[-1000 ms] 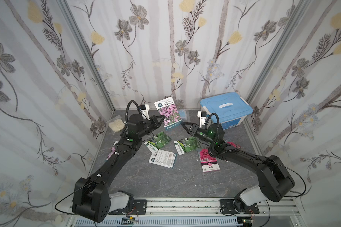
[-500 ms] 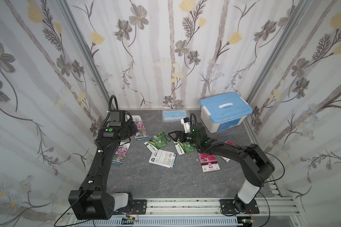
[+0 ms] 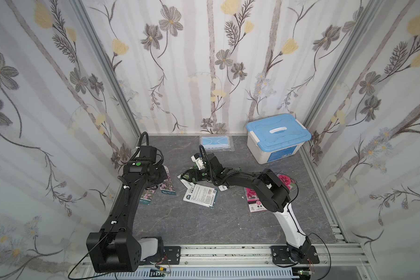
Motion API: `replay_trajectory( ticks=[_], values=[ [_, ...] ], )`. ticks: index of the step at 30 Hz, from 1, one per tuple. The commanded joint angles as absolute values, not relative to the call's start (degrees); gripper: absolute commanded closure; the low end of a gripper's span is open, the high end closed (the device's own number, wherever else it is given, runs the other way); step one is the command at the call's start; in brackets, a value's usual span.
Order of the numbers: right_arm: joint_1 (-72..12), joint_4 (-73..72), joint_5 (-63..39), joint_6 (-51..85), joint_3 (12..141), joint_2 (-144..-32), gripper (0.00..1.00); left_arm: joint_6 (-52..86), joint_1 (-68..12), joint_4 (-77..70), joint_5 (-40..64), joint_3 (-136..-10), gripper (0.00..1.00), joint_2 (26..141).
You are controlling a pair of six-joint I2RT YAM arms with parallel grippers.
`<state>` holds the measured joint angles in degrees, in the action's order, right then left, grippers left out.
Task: Arrange the seed packets in a row
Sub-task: Move the seed packet to the center of the board.
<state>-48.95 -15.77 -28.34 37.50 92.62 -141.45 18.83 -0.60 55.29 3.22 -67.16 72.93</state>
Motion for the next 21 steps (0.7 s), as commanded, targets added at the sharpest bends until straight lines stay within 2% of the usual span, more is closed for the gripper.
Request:
replay_trajectory(
  ticks=[1, 11, 21],
  values=[
    [-49.1, -13.0, -26.9, 39.1, 95.2, -144.0, 0.01, 16.3, -0.5, 56.9, 2.6, -66.7, 1.0, 73.8],
    [-47.8, -2.5, -13.6, 40.5, 94.9, -144.5, 0.01, 15.3, -1.1, 55.1, 1.6, -64.1, 1.0, 76.0],
    [-41.0, -8.9, -12.4, 42.8, 77.8, -135.9, 0.01, 15.6, -4.9, 52.1, 1.5, -63.8, 1.0, 81.0]
  ],
)
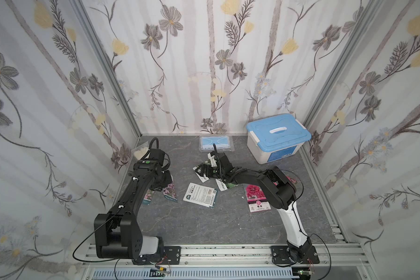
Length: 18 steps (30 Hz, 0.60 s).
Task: Arrange the seed packets in a row
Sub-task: Move the seed packet to the center of the board, then place the seed packet at the center of the board, then move the seed packet to the center of the board.
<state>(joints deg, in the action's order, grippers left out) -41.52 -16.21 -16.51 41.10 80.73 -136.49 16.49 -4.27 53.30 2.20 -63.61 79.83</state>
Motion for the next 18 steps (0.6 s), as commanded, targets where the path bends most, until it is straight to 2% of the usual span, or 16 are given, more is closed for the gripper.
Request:
replay_trajectory(
  ticks=[1, 6, 10, 18],
  values=[
    [-40.8, -9.3, -12.4, 42.5, 76.9, -135.2, 0.01, 15.6, -5.1, 52.0, 1.4, -63.9, 1.0, 81.6],
    [-41.4, -9.4, -10.2, 38.4, 73.7, -129.1, 0.01, 14.7, -5.9, 52.0, 0.1, -64.3, 1.0, 84.6],
    [-43.8, -8.4, -14.3, 35.8, 74.6, -125.7, 0.01, 14.0, -6.2, 52.0, -0.7, -64.1, 1.0, 86.4],
    [-51.5, -11.6, -23.1, 36.2, 73.2, -126.2, 0.01, 12.6, -6.2, 53.1, -4.4, -63.9, 1.0, 90.0]
  ],
)
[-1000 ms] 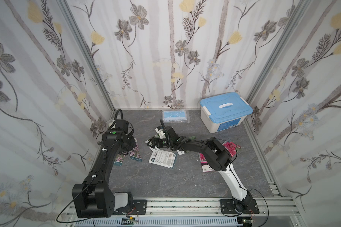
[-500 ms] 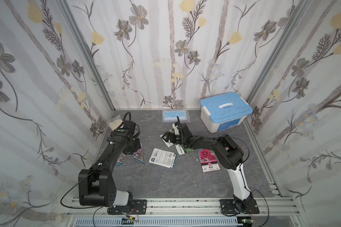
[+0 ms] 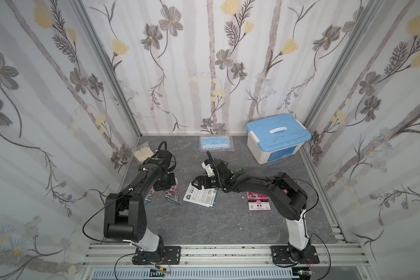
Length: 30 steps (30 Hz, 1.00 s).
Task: Arrange the seed packets in a row
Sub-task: Move the seed packet to the center of the board.
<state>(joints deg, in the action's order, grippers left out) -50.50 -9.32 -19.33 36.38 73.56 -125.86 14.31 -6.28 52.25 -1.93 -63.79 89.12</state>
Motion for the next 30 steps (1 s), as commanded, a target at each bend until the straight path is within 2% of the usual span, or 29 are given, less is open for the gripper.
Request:
replay_trajectory(
  ticks=[1, 6, 11, 19, 25, 27, 30],
  values=[
    [-52.3, -11.9, -23.3, 36.4, 73.1, -126.7, 0.01, 12.6, -6.2, 53.3, -5.1, -64.1, 1.0, 90.5],
    [-53.1, -12.7, -23.3, 37.6, 72.6, -129.8, 0.01, 12.6, -6.2, 53.8, -7.6, -64.6, 1.0, 92.8],
    [-51.2, -11.2, -18.8, 37.3, 70.1, -129.8, 0.01, 12.5, -6.2, 53.7, -10.4, -65.5, 1.0, 94.7],
    [-40.5, -15.4, -15.3, 38.3, 58.6, -120.3, 0.01, 11.2, -6.3, 53.6, -14.1, -67.7, 1.0, 97.7],
    [-38.5, -16.8, -14.6, 36.9, 54.7, -113.1, 0.01, 10.6, -7.6, 51.9, -15.3, -68.0, 1.0, 101.3],
    [-38.6, -17.6, -15.1, 36.9, 54.0, -111.0, 0.01, 10.4, -8.2, 51.9, -16.6, -68.1, 0.95, 102.7],
    [-38.7, -19.0, -15.9, 36.9, 53.0, -108.8, 0.01, 10.2, -8.7, 52.2, -18.1, -68.7, 0.77, 105.1]
  ],
)
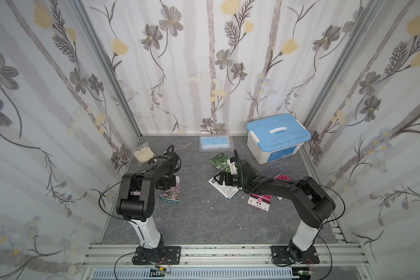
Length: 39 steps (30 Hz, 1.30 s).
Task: Arrange the seed packets in a row
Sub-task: Move the seed packet to the center of the board, then adjust the seed packet at the center of the board.
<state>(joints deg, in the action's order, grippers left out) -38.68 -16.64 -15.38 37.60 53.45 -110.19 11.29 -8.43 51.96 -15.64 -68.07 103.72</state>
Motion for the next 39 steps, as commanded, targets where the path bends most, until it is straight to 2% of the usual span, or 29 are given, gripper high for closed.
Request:
replay_trajectory(
  ticks=[1, 5, 10, 12, 14, 17, 21, 29, 39],
  values=[
    [-38.7, -19.4, -16.3, 36.8, 52.7, -108.4, 0.01, 10.2, -8.9, 52.4, -18.8, -69.0, 0.74, 105.7],
    [-38.7, -20.9, -17.2, 36.8, 51.5, -107.4, 0.01, 10.7, -9.1, 53.7, -21.8, -70.1, 0.62, 107.2],
    [-38.7, -21.8, -17.8, 36.9, 51.1, -106.7, 0.01, 12.7, -9.1, 55.9, -26.0, -72.3, 0.57, 105.4],
    [-38.7, -22.0, -18.1, 36.9, 50.9, -106.2, 0.01, 13.3, -9.5, 55.5, -25.2, -72.8, 0.53, 102.6],
    [-38.6, -22.1, -18.4, 37.1, 50.9, -105.9, 0.01, 14.2, -10.4, 55.7, -23.4, -73.8, 0.42, 99.8],
    [-38.4, -22.0, -18.7, 37.2, 50.9, -105.4, 0.01, 16.5, -13.1, 56.0, -20.4, -74.4, 0.32, 96.8],
    [-37.7, -21.9, -20.0, 37.5, 50.9, -104.7, 0.01, 20.8, -17.2, 52.7, -14.4, -72.1, 0.22, 93.2],
    [-35.8, -21.9, -21.4, 37.2, 49.9, -102.6, 0.01, 27.7, -22.8, 36.4, 3.0, -61.7, 0.2, 86.9],
    [-35.3, -23.9, -22.3, 37.5, 49.2, -103.2, 0.01, 31.0, -24.7, 24.4, 8.8, -49.0, 0.21, 83.4]
  ],
)
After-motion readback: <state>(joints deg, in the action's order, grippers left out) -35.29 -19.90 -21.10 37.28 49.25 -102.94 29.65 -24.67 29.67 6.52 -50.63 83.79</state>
